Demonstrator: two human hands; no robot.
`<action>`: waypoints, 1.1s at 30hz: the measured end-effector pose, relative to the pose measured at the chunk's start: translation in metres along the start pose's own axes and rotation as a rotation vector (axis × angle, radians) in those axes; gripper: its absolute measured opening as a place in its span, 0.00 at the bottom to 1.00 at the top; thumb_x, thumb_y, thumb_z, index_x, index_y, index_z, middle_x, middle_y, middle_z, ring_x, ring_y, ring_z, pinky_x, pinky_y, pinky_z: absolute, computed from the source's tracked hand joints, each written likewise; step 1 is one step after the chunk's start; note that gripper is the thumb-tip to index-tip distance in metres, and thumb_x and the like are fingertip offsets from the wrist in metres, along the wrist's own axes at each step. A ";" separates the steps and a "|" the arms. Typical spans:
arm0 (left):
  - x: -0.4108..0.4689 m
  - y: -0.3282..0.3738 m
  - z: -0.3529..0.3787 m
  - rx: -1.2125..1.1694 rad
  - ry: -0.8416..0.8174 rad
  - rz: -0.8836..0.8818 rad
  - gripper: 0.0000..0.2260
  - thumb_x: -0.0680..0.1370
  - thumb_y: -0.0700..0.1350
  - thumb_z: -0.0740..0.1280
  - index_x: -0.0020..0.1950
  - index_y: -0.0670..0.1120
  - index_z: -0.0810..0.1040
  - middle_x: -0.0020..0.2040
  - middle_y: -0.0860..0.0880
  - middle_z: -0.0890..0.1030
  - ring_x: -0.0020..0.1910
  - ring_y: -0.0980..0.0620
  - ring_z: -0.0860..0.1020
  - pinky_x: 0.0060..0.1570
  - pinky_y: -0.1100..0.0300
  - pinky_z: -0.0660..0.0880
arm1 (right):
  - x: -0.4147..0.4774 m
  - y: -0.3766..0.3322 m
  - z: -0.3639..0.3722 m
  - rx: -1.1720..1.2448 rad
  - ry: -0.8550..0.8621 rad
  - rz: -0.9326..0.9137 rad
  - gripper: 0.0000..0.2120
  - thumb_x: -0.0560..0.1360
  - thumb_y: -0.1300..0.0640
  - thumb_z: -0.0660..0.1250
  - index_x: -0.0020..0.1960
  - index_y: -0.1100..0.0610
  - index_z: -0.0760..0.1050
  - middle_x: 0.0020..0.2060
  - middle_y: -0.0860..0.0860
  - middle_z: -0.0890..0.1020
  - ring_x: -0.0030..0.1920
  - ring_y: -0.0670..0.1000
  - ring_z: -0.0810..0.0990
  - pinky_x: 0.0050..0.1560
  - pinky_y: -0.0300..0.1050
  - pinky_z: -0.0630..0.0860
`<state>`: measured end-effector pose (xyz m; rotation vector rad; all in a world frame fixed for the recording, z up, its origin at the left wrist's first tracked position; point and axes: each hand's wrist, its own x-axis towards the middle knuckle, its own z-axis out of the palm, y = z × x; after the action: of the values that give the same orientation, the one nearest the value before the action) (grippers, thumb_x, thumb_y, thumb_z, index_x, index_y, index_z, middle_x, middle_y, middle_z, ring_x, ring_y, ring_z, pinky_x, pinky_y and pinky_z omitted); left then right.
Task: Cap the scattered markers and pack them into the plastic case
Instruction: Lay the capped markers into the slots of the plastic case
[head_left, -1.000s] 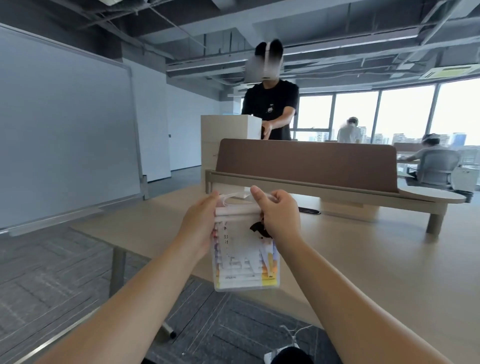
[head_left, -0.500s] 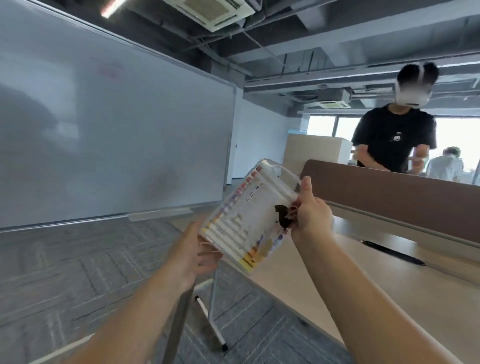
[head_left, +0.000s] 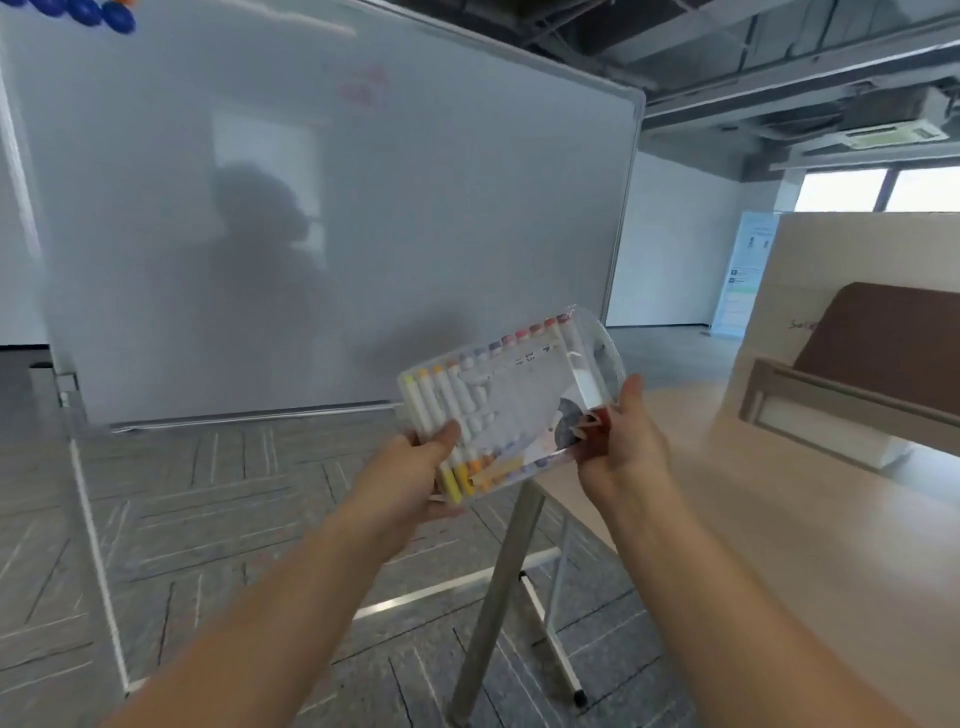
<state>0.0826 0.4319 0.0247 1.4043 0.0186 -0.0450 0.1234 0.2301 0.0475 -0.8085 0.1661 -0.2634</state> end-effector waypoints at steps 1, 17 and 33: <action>0.014 0.000 -0.008 0.022 0.036 0.019 0.15 0.80 0.52 0.66 0.63 0.45 0.75 0.54 0.45 0.84 0.50 0.43 0.83 0.48 0.44 0.81 | 0.015 0.010 0.002 -0.079 -0.001 -0.011 0.28 0.78 0.37 0.63 0.63 0.60 0.74 0.47 0.62 0.79 0.31 0.54 0.76 0.33 0.46 0.75; 0.225 0.017 -0.053 0.361 0.271 0.182 0.09 0.75 0.44 0.73 0.49 0.45 0.75 0.52 0.43 0.79 0.52 0.41 0.81 0.51 0.41 0.80 | 0.199 0.081 0.042 -0.879 -0.146 -0.255 0.25 0.77 0.52 0.70 0.70 0.56 0.64 0.50 0.55 0.82 0.45 0.50 0.84 0.40 0.42 0.76; 0.290 -0.025 -0.081 0.473 0.327 0.225 0.05 0.74 0.42 0.75 0.48 0.47 0.81 0.47 0.46 0.84 0.47 0.45 0.83 0.52 0.46 0.81 | 0.270 0.131 0.048 -1.100 -0.155 -0.252 0.28 0.78 0.51 0.69 0.73 0.56 0.65 0.54 0.49 0.78 0.48 0.50 0.77 0.46 0.43 0.69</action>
<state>0.3726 0.5017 -0.0249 1.8651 0.1275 0.3904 0.4154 0.2704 -0.0281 -1.9438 0.0489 -0.3434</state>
